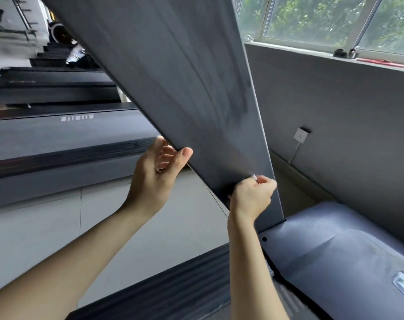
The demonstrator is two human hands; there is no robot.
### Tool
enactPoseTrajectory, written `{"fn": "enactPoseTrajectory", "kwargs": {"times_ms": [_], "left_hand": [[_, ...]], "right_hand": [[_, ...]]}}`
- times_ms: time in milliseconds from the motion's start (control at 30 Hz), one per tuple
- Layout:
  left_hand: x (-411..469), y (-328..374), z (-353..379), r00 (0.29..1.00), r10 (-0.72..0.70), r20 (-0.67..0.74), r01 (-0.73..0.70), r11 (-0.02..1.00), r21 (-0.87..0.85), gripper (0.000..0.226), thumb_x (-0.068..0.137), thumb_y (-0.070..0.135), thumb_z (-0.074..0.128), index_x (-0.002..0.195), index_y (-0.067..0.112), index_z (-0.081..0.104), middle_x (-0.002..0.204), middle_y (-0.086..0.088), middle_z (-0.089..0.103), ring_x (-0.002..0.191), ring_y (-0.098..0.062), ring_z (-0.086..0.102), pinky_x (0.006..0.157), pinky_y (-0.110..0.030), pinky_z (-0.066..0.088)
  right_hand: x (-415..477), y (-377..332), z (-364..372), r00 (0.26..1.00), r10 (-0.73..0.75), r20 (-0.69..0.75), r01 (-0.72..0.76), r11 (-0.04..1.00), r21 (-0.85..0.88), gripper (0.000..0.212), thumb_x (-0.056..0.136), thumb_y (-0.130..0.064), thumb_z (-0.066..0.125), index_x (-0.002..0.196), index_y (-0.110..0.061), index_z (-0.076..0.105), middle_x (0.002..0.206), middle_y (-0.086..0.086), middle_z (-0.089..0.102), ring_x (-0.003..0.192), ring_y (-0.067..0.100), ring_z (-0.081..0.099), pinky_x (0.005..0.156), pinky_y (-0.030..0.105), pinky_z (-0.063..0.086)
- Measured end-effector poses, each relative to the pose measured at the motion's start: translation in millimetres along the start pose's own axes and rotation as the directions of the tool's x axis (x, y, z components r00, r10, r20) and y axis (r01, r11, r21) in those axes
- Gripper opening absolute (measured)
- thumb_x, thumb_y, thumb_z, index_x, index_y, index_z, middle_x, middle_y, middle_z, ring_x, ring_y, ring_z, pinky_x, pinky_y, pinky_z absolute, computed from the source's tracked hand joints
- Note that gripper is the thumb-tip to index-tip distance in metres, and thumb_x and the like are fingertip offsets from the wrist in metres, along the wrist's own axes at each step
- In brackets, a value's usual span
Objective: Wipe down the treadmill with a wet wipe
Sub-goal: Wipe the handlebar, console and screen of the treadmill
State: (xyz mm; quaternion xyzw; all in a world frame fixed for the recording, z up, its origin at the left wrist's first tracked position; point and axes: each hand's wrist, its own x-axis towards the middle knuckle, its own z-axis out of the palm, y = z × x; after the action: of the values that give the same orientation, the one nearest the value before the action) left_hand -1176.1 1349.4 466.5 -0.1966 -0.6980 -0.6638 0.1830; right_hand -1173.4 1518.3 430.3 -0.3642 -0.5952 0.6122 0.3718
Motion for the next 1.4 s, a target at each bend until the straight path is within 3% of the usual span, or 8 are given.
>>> {"fn": "enactPoseTrajectory", "kwargs": {"times_ms": [200,467,567,700,833,1000,1267,1400], "left_hand": [[-1,-5,10,0.998,-0.009,-0.057,0.005,0.997,-0.072,0.059,0.088,0.054,0.064,0.111,0.0,0.057,0.105,-0.023,0.064,0.101,-0.036,0.063,0.095,-0.056,0.054],[1,-2,5,1.0,-0.004,-0.006,0.004,1.0,-0.029,0.051,0.089,0.055,0.063,0.103,0.006,0.061,0.086,0.001,0.063,0.086,-0.01,0.06,0.088,-0.045,0.051],[0,-2,5,0.999,-0.001,-0.037,0.0,0.999,-0.043,0.054,0.088,0.057,0.063,0.107,0.006,0.061,0.099,-0.015,0.067,0.093,-0.023,0.065,0.093,-0.056,0.052],[0,-4,10,0.998,-0.001,-0.066,-0.002,0.999,-0.042,0.066,0.086,0.059,0.064,0.105,-0.004,0.055,0.097,-0.027,0.062,0.091,-0.037,0.062,0.089,-0.062,0.05],[0,-4,5,1.0,0.009,-0.014,-0.009,1.0,-0.007,0.046,0.089,0.055,0.062,0.105,0.011,0.061,0.098,-0.016,0.065,0.092,-0.023,0.064,0.094,-0.053,0.05],[5,-2,0,0.999,0.037,0.038,-0.039,0.998,0.039,0.032,0.091,0.055,0.061,0.109,0.029,0.065,0.108,-0.006,0.071,0.104,-0.021,0.068,0.099,-0.048,0.05],[-3,-8,18,0.993,0.087,-0.081,-0.087,0.996,0.012,0.031,0.092,0.05,0.061,0.114,0.029,0.062,0.105,0.006,0.073,0.099,-0.012,0.069,0.085,-0.027,0.051],[-2,-22,14,1.0,0.021,-0.006,-0.02,0.993,0.119,0.046,0.085,0.061,0.064,0.107,0.02,0.062,0.099,0.004,0.072,0.091,-0.012,0.069,0.084,-0.032,0.053]], "right_hand": [[-45,-104,19,0.791,-0.612,0.013,0.573,0.749,0.333,0.011,0.1,-0.013,0.058,0.098,-0.015,0.048,0.07,0.0,0.067,0.065,0.027,0.066,0.063,0.036,0.049],[9,-28,-2,0.997,0.005,-0.083,0.01,0.983,0.183,0.007,0.104,-0.014,0.05,0.1,-0.01,0.046,0.084,0.0,0.058,0.071,0.01,0.055,0.057,0.009,0.037],[-26,-76,6,0.955,-0.295,-0.032,0.294,0.927,0.232,0.006,0.1,-0.009,0.054,0.1,-0.014,0.051,0.098,0.006,0.068,0.086,0.024,0.061,0.066,0.016,0.037],[-55,-126,16,0.696,-0.717,0.036,0.678,0.673,0.296,0.008,0.095,-0.01,0.06,0.099,-0.013,0.055,0.091,0.002,0.072,0.079,0.027,0.068,0.071,0.03,0.052],[4,-70,8,0.874,-0.472,-0.113,0.485,0.847,0.217,0.006,0.096,-0.004,0.057,0.1,-0.007,0.06,0.11,0.005,0.074,0.099,0.012,0.067,0.076,0.005,0.041],[60,-16,-7,0.995,-0.036,-0.092,0.042,0.997,0.071,0.014,0.099,-0.004,0.044,0.104,-0.008,0.057,0.114,0.008,0.069,0.11,0.034,0.061,0.071,0.017,0.03],[-45,-66,13,0.804,-0.592,0.048,0.557,0.78,0.287,0.009,0.096,-0.008,0.052,0.103,-0.009,0.056,0.091,-0.001,0.073,0.077,0.013,0.066,0.07,0.021,0.048],[22,12,0,0.971,-0.237,-0.023,0.238,0.959,0.152,0.003,0.103,-0.013,0.052,0.106,-0.012,0.053,0.115,0.015,0.071,0.098,0.022,0.065,0.075,0.022,0.044]]}}
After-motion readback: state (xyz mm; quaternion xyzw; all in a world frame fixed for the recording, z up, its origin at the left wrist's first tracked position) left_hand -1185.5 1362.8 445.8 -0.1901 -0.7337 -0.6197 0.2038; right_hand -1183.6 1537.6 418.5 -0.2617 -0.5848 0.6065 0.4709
